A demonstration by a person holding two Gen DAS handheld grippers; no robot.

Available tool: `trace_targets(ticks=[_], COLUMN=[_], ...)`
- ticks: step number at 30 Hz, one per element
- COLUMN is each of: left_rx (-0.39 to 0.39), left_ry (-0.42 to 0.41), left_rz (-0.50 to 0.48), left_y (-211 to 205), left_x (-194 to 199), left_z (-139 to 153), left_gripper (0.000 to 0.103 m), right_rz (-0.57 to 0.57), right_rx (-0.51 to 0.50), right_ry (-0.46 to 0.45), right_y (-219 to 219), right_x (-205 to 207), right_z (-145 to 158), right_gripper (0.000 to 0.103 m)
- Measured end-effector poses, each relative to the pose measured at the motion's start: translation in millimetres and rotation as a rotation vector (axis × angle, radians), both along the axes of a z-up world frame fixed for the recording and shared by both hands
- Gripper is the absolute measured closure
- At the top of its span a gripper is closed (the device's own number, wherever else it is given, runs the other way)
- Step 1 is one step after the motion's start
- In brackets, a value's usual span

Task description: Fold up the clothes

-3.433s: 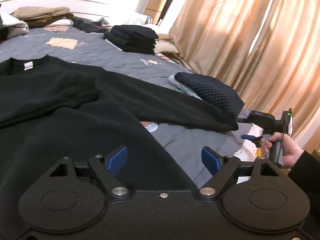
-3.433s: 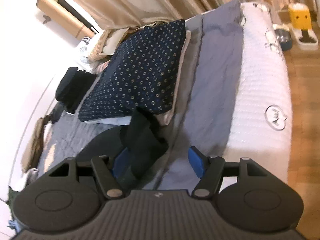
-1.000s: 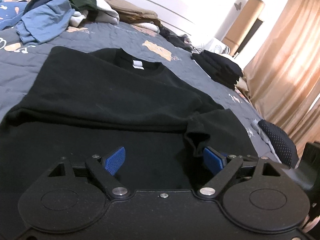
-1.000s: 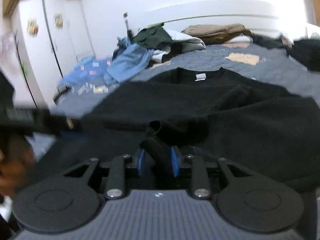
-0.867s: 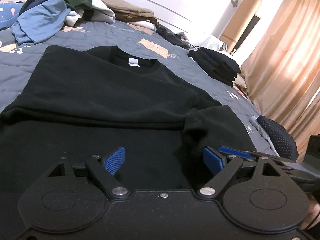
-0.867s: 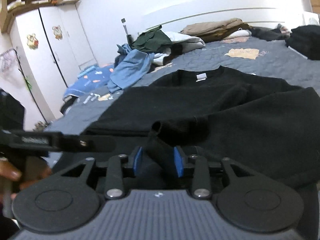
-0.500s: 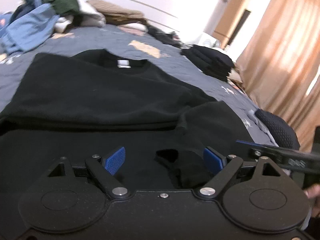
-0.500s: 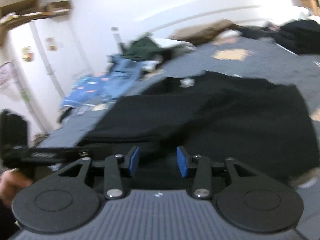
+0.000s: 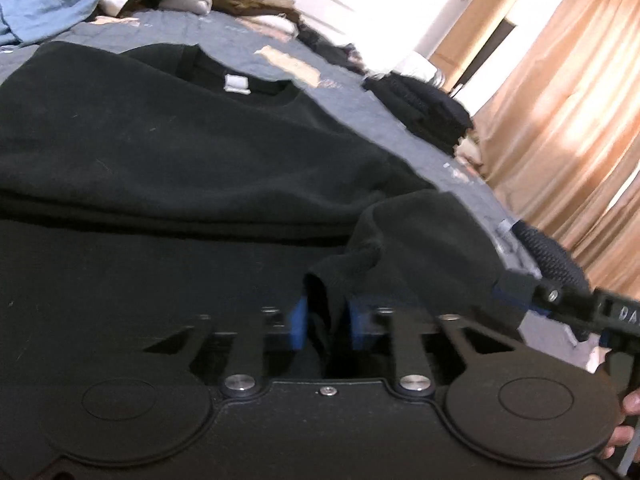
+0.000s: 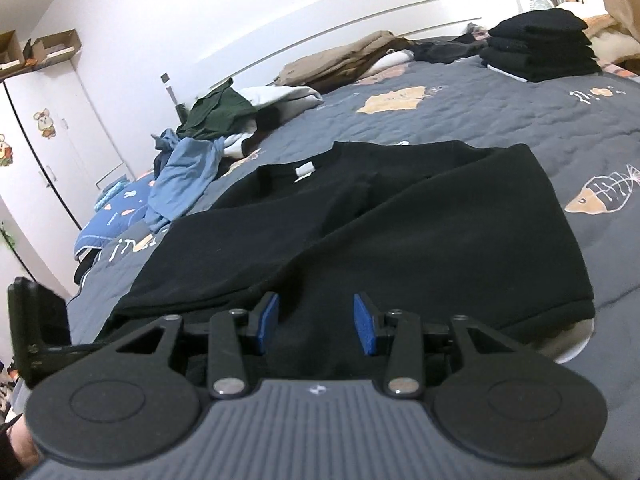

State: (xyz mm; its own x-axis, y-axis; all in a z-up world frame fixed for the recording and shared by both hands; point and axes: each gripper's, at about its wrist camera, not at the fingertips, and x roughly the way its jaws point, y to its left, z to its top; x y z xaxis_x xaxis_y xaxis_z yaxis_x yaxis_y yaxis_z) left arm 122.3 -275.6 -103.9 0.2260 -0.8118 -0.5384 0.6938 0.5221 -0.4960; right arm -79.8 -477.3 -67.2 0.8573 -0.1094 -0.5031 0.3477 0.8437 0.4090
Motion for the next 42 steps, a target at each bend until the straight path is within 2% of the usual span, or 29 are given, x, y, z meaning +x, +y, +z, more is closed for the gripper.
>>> trace_targets(ticks=[1, 5, 9, 16, 18, 20, 22, 23, 26, 28, 29, 32, 33, 35, 37, 41, 42], left_rx=[-0.018, -0.080, -0.126, -0.151, -0.127, -0.063, 0.027, 0.080, 0.298, 0.318, 0.286, 0.189, 0.157, 0.093, 0.069, 0.164, 0.178], left_ry=[-0.013, -0.083, -0.188, -0.351, -0.360, -0.340, -0.315, -0.304, -0.218, -0.129, -0.103, -0.081, -0.074, -0.059, -0.073, -0.157, -0.126], left_rz=[-0.001, -0.023, -0.058, 0.023, 0.059, 0.098, 0.149, 0.179, 0.330, 0.378, 0.387, 0.345, 0.330, 0.302, 0.270, 0.246, 0.244], left_y=[0, -1, 1, 22, 30, 38, 44, 46, 55, 76, 87, 92, 94, 97, 85, 58, 57], left_x=[1, 4, 11, 49, 64, 84, 102, 111, 139, 148, 146, 130, 125, 114, 105, 97, 100], left_z=[4, 28, 69, 155, 166, 159, 140, 128, 77, 52, 46, 51, 53, 57, 63, 44, 35], left_gripper=[0.090, 0.092, 0.092, 0.093, 0.093, 0.092, 0.092, 0.084, 0.074, 0.074, 0.074, 0.072, 0.069, 0.053, 0.051, 0.051, 0.051], right_rz=[0.002, -0.014, -0.057, -0.108, -0.113, -0.116, -0.114, -0.110, -0.106, -0.111, -0.116, -0.127, -0.127, -0.125, -0.118, -0.099, -0.094], right_rx=[0.002, 0.007, 0.028, 0.055, 0.074, 0.096, 0.102, 0.100, 0.093, 0.093, 0.096, 0.100, 0.099, 0.095, 0.093, 0.082, 0.080], right_ry=[0.001, -0.009, -0.040, -0.106, -0.109, -0.103, -0.093, -0.089, -0.078, -0.070, -0.068, -0.064, -0.062, -0.053, -0.047, -0.044, -0.043], right_y=[0, -4, -13, -23, -25, -27, -28, -28, -29, -30, -31, -32, -31, -30, -27, -21, -20], right_x=[0, -2, -3, -1, 2, 6, 8, 9, 10, 10, 10, 10, 11, 12, 13, 15, 15], right_z=[0, 3, 6, 8, 5, 2, 0, -1, -1, -2, -2, -3, -3, -4, -4, -3, -3], right_gripper=[0.062, 0.062, 0.062, 0.062, 0.062, 0.062, 0.062, 0.062, 0.062, 0.062, 0.062, 0.062, 0.062, 0.062, 0.062, 0.062, 0.062])
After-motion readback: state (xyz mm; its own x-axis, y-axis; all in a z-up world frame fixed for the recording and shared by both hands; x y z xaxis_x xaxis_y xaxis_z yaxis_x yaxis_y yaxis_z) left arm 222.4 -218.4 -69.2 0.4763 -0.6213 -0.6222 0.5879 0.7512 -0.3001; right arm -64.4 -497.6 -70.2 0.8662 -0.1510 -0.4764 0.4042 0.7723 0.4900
